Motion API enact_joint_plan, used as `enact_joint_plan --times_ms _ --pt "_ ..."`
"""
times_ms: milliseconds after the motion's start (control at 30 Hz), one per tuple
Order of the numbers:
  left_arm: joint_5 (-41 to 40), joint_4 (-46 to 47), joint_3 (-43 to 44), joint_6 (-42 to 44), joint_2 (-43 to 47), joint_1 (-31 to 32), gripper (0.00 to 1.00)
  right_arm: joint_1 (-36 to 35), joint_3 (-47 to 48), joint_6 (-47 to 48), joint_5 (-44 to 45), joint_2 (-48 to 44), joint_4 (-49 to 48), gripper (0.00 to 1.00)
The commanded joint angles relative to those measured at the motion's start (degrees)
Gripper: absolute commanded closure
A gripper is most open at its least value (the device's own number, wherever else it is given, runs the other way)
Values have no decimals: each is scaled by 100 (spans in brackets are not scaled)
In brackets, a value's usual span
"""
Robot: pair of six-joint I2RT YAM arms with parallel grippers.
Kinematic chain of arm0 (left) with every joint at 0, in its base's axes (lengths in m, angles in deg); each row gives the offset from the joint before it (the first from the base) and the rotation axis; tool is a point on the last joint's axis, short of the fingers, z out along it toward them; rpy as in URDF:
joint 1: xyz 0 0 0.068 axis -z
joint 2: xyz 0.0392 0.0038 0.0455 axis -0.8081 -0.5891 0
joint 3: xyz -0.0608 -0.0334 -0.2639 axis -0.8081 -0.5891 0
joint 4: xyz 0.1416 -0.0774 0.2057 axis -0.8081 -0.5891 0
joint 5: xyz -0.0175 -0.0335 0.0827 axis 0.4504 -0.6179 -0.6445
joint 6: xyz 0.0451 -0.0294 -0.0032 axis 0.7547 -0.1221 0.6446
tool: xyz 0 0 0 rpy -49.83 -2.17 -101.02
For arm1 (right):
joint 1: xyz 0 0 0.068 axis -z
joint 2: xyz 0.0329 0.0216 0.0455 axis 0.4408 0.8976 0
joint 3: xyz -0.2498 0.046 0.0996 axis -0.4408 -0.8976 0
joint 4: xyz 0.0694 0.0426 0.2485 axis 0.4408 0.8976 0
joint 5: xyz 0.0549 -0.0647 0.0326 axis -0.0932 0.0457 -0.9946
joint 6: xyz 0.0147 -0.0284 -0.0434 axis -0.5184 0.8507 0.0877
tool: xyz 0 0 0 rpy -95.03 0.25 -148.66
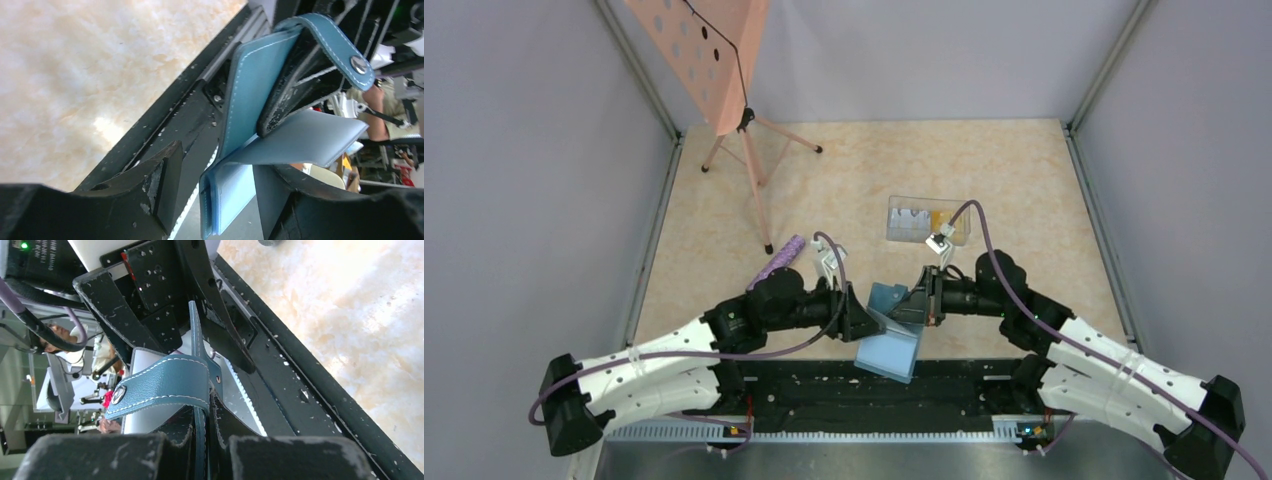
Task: Put the credit cards into the card holder
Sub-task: Open the card holder at the center of the board.
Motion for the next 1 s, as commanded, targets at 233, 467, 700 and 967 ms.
enact_joint_plan --times_ms 233,467,700,967 --pt "1021 1863 -348 -165 179 7 53 62 111 -273 -422 67 -896 100" --pt "843 1640 -315 -221 251 -13 93 62 143 -224 -269 98 -798 75" --pt "341 707 -214 -297 565 -68 100 60 652 513 732 -216 1043 23" --pt "319 -1081 295 -318 319 -134 100 63 1328 1754 778 -137 2291 2"
